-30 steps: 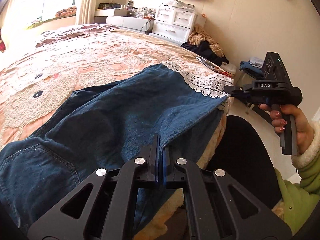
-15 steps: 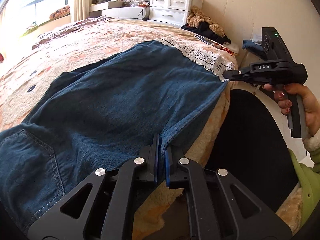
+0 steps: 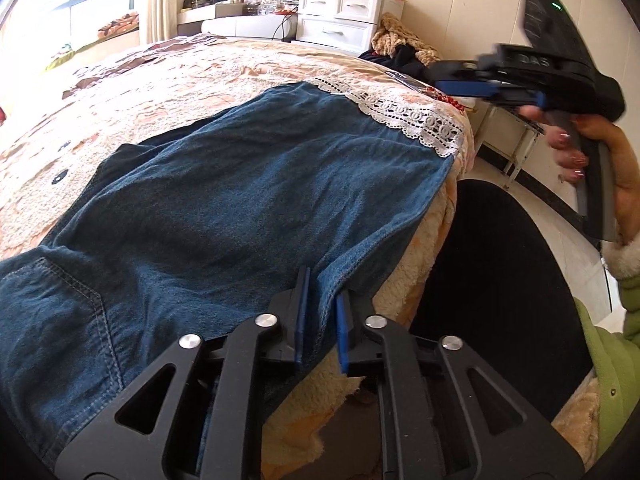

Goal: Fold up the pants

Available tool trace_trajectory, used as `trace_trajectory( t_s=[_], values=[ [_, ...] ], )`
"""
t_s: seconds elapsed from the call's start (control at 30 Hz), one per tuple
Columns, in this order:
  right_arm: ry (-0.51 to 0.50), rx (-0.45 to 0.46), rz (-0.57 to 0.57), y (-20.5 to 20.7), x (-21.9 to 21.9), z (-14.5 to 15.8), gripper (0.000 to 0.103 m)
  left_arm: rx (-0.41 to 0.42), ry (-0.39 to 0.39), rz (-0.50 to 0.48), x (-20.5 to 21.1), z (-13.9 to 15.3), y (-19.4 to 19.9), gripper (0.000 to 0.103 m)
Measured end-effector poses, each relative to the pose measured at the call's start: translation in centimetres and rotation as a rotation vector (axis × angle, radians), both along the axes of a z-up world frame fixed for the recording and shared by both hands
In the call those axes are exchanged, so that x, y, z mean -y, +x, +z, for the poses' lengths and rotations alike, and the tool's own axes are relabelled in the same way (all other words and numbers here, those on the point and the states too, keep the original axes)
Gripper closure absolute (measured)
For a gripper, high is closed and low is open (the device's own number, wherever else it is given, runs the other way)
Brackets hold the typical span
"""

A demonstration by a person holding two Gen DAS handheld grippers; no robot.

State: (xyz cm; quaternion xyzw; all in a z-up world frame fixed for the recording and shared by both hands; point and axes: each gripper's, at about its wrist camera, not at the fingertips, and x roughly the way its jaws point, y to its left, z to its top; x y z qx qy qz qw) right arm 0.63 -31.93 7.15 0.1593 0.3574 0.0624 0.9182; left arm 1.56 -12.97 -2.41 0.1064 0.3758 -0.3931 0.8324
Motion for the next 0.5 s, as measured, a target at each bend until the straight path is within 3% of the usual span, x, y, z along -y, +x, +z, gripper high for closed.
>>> trace_trajectory(
  t_s=[0.17, 0.2, 0.3, 0.43, 0.5],
  values=[
    [-0.097, -0.188, 0.045, 3.8, -1.9, -4.6, 0.057, -0.01, -0.015, -0.023, 0.3, 0.1, -0.9, 0.066],
    [-0.116, -0.192, 0.054, 3.8, -2.2, -5.3, 0.057, -0.011, -0.017, -0.028, 0.3, 0.1, -1.1, 0.064],
    [-0.182, -0.162, 0.095, 3.4, -3.1, -5.2, 0.049, -0.018, -0.029, -0.032, 0.2, 0.7, -1.5, 0.055],
    [-0.067, -0.087, 0.108, 2.3, -1.9, -3.1, 0.048, 0.01, -0.114, 0.004, -1.7, 4.5, -0.9, 0.048],
    [-0.051, -0.046, 0.099, 2.2, -1.4, -1.9, 0.048, 0.067, -0.099, 0.036, -2.6, 6.7, 0.4, 0.041]
  ],
)
